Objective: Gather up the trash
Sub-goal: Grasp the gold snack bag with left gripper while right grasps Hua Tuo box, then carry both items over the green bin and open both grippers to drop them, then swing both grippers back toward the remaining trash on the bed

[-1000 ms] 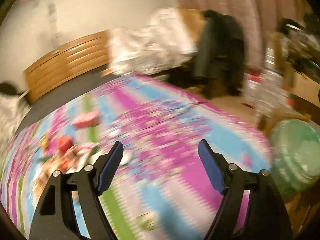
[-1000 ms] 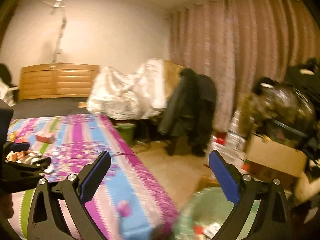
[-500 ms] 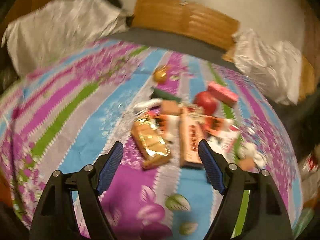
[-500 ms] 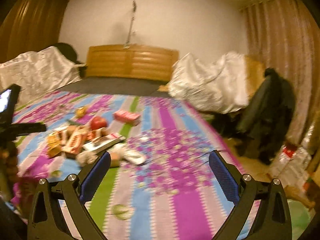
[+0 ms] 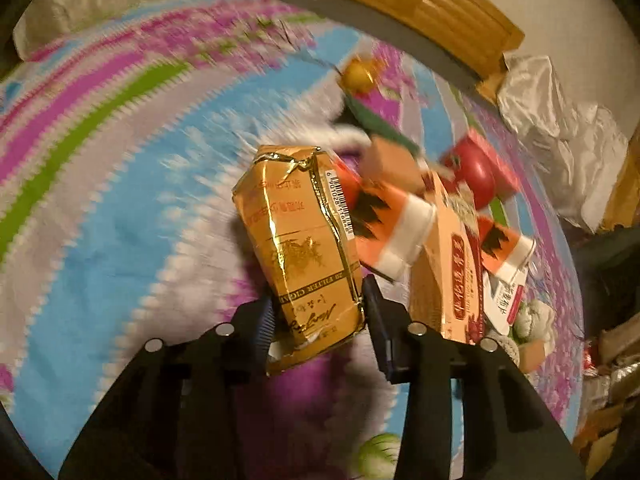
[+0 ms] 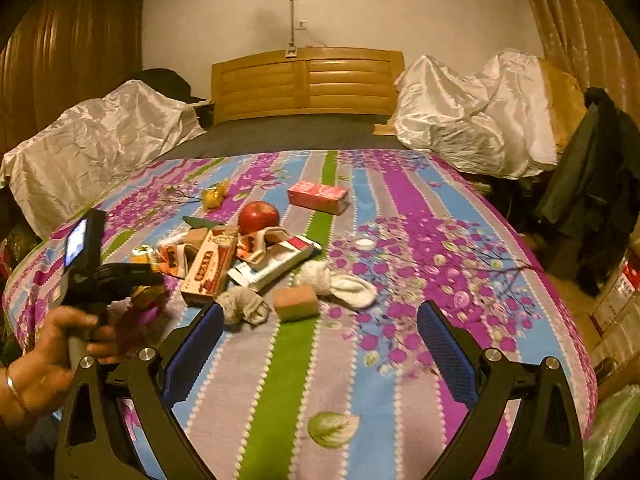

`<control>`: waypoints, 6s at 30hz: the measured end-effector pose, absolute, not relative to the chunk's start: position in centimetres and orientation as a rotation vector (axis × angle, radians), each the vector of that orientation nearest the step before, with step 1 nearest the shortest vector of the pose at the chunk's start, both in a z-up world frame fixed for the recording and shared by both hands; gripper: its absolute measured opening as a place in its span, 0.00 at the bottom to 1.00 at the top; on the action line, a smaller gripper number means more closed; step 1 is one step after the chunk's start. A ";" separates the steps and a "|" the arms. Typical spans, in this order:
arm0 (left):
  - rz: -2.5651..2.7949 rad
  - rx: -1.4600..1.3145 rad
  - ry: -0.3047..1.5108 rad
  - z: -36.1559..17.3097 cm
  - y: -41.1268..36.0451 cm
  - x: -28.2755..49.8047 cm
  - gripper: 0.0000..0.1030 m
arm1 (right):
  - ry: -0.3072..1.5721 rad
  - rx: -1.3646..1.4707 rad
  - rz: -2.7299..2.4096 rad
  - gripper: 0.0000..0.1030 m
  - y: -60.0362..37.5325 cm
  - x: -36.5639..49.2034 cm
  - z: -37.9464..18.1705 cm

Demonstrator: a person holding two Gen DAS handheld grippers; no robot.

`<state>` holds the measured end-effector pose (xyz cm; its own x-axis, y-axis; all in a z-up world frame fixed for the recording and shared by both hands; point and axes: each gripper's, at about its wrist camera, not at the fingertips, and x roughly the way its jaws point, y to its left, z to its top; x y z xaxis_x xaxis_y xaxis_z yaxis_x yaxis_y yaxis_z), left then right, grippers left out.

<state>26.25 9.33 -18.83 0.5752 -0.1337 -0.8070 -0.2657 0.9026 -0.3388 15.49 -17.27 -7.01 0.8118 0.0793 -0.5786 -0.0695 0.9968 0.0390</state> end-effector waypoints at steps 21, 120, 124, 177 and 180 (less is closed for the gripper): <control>0.210 -0.166 0.743 -11.7 14.0 14.7 0.38 | 1.047 -0.091 0.260 0.56 -0.4 36.3 -18.4; -1.163 0.544 0.660 -9.6 -53.3 -1.8 0.62 | 0.741 0.398 -0.914 0.63 -59.8 -18.0 -10.0; -1.170 0.541 0.645 -9.1 -53.2 -1.9 0.62 | 0.739 0.393 -0.928 0.63 -59.4 -18.3 -9.8; -0.047 -0.004 0.879 -15.2 -0.4 18.4 0.62 | 0.716 0.045 0.034 0.63 -23.4 13.4 -8.0; 0.048 0.008 0.872 -15.3 2.2 20.1 0.62 | 0.739 0.041 0.104 0.63 -20.9 16.6 -8.6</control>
<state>20.05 2.16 -15.34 0.6420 0.0455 -0.7653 -0.0389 0.9989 0.0267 16.65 -20.93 -8.61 0.7346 0.1086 -0.6698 -0.0800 0.9941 0.0734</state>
